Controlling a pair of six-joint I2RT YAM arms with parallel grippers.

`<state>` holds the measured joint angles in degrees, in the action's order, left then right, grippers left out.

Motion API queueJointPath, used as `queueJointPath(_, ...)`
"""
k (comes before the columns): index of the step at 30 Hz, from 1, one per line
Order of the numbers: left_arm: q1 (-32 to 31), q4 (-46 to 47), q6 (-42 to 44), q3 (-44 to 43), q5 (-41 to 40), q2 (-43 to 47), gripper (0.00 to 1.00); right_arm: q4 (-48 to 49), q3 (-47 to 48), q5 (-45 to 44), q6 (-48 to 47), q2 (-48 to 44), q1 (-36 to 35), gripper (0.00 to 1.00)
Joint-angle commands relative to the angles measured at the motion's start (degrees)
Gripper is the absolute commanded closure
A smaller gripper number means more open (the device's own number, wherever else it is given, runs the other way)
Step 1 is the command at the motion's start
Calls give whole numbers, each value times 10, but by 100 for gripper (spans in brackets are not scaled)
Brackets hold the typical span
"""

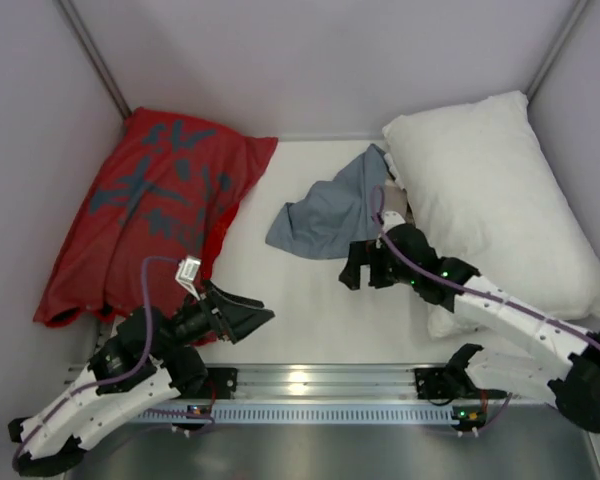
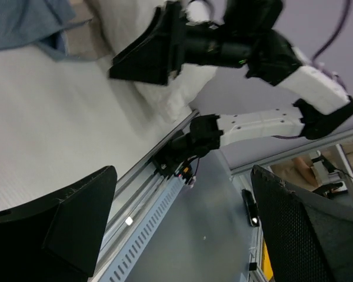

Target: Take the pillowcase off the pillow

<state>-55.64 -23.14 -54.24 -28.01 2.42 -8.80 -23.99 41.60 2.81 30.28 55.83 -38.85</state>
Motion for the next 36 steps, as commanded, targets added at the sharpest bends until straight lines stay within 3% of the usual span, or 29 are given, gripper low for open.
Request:
queueJointPath(1,-3,43,36,-63,-1,32,1,115,50,-71,23,84,-66,0)
queueJointPath(3,-2,56,51,-100,9,22,1,219,51,-14,36,152,-68,0)
queueJointPath(5,-2,70,65,-143,35,8,1,342,64,104,55,213,-70,0)
queueJointPath(7,-2,76,72,-172,62,-17,1,401,103,176,93,307,-91,0)
queueJointPath(9,-2,76,77,-211,77,-37,1,458,148,184,98,374,-137,1)
queueJointPath(12,-1,75,80,-244,94,-50,1,445,206,138,92,449,-176,1)
queueJointPath(17,-1,75,59,-247,95,-48,1,504,343,223,172,620,-192,1)
queueJointPath(24,4,75,34,-230,90,-27,1,534,496,259,190,759,-241,0)
queueJointPath(33,11,75,17,-228,100,-24,1,435,668,247,152,893,-282,1)
queueJointPath(35,12,75,12,-226,99,-22,1,424,693,240,153,917,-292,11)
queueJointPath(36,14,76,10,-226,100,-22,1,417,706,232,155,922,-293,22)
